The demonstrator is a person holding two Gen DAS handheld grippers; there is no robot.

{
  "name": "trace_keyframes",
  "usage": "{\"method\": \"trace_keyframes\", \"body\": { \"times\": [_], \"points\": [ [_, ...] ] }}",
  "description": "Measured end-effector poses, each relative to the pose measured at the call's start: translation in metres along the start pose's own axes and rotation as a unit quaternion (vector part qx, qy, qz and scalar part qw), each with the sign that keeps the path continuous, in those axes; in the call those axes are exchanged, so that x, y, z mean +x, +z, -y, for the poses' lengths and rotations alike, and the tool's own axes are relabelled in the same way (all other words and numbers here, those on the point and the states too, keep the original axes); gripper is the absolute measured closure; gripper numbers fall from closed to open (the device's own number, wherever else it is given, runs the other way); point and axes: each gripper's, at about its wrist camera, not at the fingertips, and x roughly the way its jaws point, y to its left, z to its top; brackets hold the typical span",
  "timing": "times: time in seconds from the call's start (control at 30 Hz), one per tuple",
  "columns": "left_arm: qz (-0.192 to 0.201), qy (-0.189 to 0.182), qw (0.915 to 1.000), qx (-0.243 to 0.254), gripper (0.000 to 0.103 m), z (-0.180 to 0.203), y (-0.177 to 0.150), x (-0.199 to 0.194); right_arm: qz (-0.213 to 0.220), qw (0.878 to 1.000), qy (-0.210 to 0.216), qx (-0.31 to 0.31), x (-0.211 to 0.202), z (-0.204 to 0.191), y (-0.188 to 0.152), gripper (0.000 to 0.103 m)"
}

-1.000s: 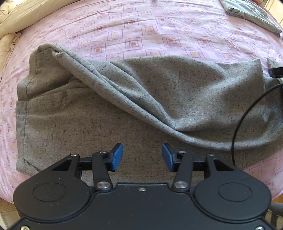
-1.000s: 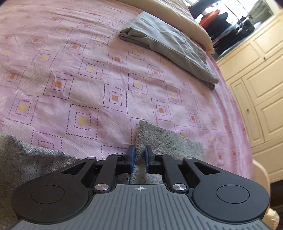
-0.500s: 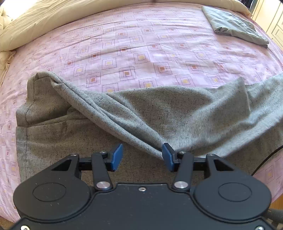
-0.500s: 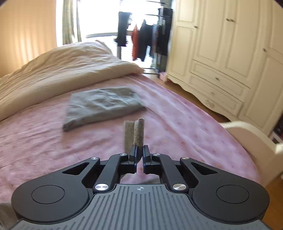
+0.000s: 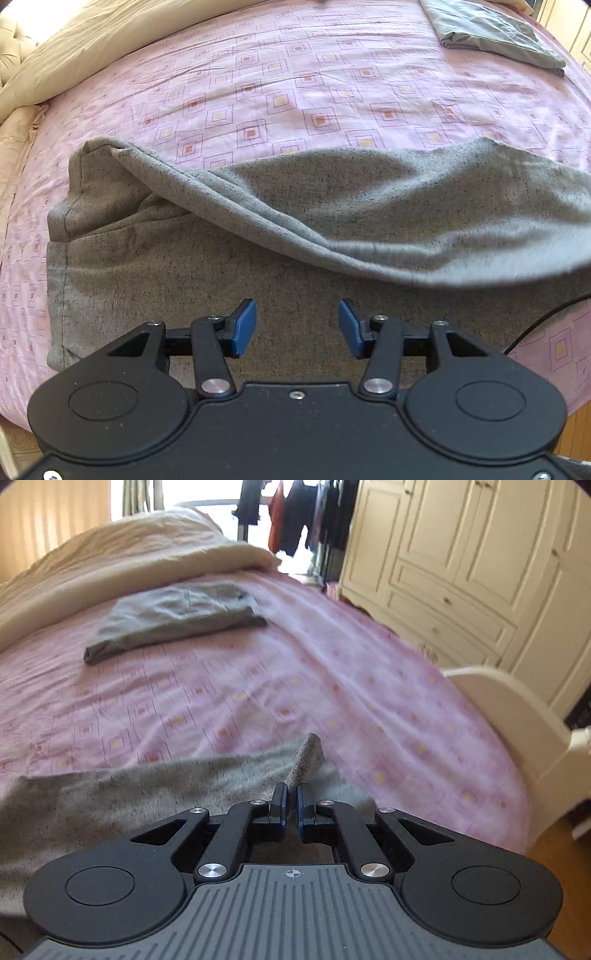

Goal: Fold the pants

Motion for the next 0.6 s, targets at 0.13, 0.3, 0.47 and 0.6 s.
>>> {"method": "trace_keyframes", "body": {
  "times": [0.13,0.3,0.47,0.6],
  "points": [
    [0.004,0.0,1.0,-0.004,0.046,0.016,0.001,-0.006,-0.036,0.999,-0.029,0.028,0.03,0.024,-0.004,0.098],
    [-0.005,0.003,0.9996,-0.028,0.045,0.02,0.004,-0.01,-0.121,0.992,-0.007,0.013,0.069,0.033,-0.025,0.096],
    [-0.002,0.034,0.9971,-0.068,0.036,0.006,0.003,-0.016,-0.039,0.999,-0.008,-0.015,0.034,0.029,-0.016,0.091],
    [-0.01,0.065,0.9929,-0.099,0.036,-0.011,-0.002,-0.019,0.031,0.998,0.031,-0.035,0.006,0.015,-0.004,0.091]
  ]
}}
